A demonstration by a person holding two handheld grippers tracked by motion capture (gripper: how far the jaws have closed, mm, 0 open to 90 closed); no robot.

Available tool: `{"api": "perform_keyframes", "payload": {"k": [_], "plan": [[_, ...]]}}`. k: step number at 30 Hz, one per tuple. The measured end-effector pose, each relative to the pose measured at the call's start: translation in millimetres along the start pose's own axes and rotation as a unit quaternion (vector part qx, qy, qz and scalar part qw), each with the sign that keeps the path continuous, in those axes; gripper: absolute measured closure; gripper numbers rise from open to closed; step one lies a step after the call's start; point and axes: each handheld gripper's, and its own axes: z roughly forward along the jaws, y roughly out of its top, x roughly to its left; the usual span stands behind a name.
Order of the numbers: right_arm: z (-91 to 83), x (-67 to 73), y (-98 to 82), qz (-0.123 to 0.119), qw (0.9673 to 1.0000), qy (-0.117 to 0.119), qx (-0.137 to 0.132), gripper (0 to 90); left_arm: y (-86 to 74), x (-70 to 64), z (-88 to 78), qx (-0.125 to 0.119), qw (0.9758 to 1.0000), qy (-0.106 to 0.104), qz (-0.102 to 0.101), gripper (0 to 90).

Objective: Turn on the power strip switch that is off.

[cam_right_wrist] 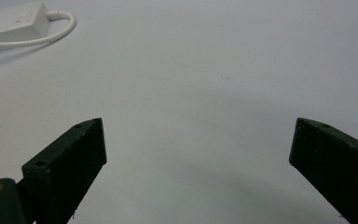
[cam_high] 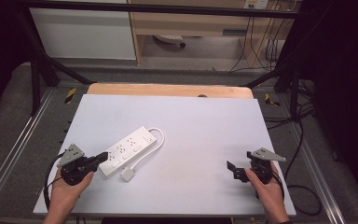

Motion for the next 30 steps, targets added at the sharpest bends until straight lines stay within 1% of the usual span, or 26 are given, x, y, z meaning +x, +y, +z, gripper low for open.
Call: {"api": "perform_keyframes", "payload": {"k": [7,10,14,17,18,26,28,30], "plan": [[0.2,-0.2,0.0,-0.001,1.0000,0.001,0.001,4.2,-2.0,0.8,4.5,0.019,0.9998,-0.002,0.004,89.8],[0.0,-0.1,0.0,0.000,1.0000,0.001,0.000,4.2,-2.3,-0.1,8.2,0.025,0.9996,-0.009,0.006,89.8],[-0.2,-0.4,0.1,-0.001,1.0000,0.001,0.000,4.2,-2.4,-0.6,13.9,0.039,0.9991,-0.013,0.011,89.9],[-0.2,-0.3,0.0,0.000,1.0000,0.001,0.000,4.2,-2.0,-1.1,17.8,0.045,0.9988,-0.016,0.014,89.8],[-0.2,-0.5,0.0,-0.001,1.0000,0.000,-0.001,4.2,-1.9,-1.7,19.2,0.045,0.9988,-0.017,0.012,89.8],[-0.5,-0.5,0.0,0.000,1.0000,0.000,-0.001,4.1,-1.7,-3.8,27.7,0.059,0.9977,-0.027,0.018,89.8],[-0.4,-0.4,-0.1,0.000,1.0000,0.000,-0.001,4.1,-2.3,-4.4,31.1,0.069,0.9969,-0.032,0.019,89.8],[-0.5,-0.3,-0.1,0.000,1.0000,0.000,-0.001,4.1,-2.4,-4.9,31.9,0.071,0.9968,-0.032,0.019,89.8]]}}
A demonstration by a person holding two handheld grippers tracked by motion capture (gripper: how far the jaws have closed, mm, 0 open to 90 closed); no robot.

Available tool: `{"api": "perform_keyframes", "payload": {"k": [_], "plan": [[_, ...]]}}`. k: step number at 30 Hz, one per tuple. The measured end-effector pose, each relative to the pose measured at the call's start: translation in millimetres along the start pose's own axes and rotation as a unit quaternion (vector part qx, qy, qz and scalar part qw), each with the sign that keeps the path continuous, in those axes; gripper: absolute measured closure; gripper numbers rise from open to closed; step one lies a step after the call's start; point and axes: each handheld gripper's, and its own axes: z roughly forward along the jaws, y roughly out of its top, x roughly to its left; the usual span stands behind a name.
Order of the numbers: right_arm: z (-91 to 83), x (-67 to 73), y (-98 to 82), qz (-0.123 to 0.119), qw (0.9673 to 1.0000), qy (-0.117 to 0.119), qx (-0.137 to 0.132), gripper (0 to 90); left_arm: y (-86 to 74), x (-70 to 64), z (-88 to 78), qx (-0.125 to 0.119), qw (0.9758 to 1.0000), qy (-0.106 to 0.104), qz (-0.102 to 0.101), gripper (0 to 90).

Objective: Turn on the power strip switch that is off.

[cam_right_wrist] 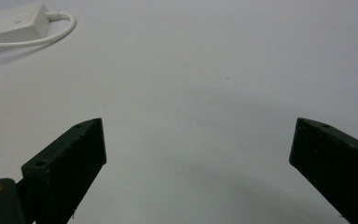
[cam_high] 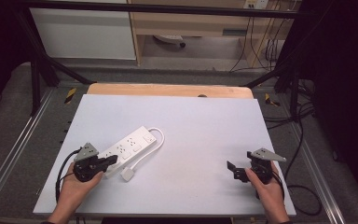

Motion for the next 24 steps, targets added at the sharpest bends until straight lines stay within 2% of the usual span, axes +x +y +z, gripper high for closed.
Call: {"api": "perform_keyframes", "payload": {"k": [9,24], "plan": [[-0.1,0.0,0.0,0.000,1.0000,0.000,0.000,4.1,0.4,-0.9,6.0,0.017,0.9998,0.000,0.006,89.9],[0.2,0.4,0.0,-0.001,1.0000,-0.001,0.001,4.1,-0.2,-0.9,9.8,0.027,0.9996,0.003,0.010,89.9]]}}
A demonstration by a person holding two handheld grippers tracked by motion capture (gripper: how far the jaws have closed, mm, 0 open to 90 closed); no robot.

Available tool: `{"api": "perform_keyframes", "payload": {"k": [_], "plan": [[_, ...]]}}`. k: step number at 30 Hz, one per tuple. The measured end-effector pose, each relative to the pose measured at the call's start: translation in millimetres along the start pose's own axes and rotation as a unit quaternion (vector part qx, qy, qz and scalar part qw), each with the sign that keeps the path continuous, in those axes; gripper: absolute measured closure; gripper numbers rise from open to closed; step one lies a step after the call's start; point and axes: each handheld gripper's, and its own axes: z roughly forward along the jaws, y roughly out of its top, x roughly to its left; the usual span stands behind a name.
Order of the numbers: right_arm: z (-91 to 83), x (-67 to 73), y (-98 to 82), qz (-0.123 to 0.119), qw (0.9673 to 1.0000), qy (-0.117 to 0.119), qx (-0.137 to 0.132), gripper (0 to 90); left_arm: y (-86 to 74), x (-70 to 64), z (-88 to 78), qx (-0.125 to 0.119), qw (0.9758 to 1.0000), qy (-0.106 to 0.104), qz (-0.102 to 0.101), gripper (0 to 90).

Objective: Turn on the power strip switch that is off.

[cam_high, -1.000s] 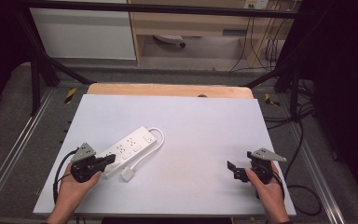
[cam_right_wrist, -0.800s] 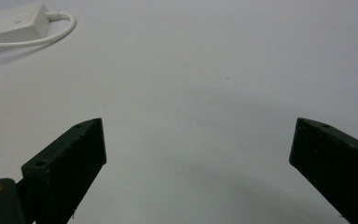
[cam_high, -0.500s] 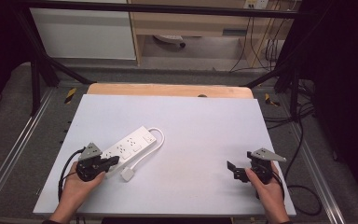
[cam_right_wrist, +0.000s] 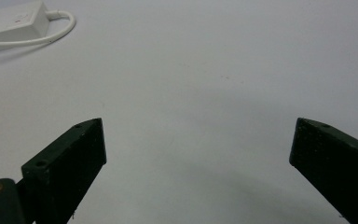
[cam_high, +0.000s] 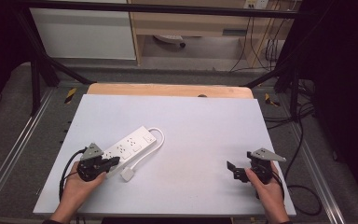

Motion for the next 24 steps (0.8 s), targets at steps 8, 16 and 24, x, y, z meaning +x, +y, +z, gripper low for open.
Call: {"api": "perform_keyframes", "payload": {"k": [8,16,24], "plan": [[-0.3,-0.4,0.0,0.000,1.0000,0.000,-0.001,4.1,0.9,0.4,3.6,0.009,0.9999,0.004,0.005,90.0],[-0.3,-0.4,0.0,0.000,1.0000,0.000,-0.001,4.1,2.9,1.8,6.6,0.005,1.0000,-0.001,-0.004,89.9],[-0.7,-0.4,0.1,-0.001,1.0000,0.000,-0.002,4.1,3.6,-2.4,7.9,0.008,1.0000,-0.002,0.006,90.0]]}}
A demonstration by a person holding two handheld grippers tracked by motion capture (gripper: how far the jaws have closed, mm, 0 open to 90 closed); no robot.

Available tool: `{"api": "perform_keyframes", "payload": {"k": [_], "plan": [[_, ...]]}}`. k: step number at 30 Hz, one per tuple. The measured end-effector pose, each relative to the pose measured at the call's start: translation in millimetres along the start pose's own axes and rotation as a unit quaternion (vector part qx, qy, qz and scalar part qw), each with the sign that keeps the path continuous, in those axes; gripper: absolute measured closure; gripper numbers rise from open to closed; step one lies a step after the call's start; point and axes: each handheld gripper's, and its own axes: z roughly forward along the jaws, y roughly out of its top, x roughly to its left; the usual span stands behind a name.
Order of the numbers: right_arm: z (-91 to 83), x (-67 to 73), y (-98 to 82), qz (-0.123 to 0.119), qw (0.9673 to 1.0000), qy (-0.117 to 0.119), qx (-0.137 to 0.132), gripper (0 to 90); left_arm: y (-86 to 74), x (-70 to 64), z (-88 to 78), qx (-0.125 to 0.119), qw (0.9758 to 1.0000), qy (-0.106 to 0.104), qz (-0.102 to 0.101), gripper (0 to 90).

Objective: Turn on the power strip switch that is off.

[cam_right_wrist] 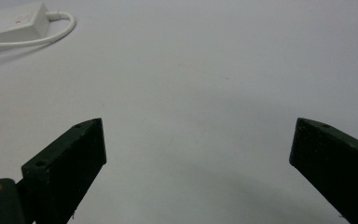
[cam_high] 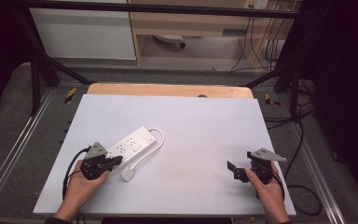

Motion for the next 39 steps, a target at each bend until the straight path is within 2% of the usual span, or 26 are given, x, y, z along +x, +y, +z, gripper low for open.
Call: {"api": "perform_keyframes", "payload": {"k": [10,39], "plan": [[0.4,0.3,0.0,-0.001,1.0000,0.000,0.002,4.1,-1.5,6.2,-3.9,0.004,0.9999,0.006,-0.014,90.0],[0.4,0.7,0.0,-0.001,1.0000,0.000,0.003,4.1,-1.4,8.9,-4.2,0.008,0.9998,0.002,-0.021,90.0]]}}
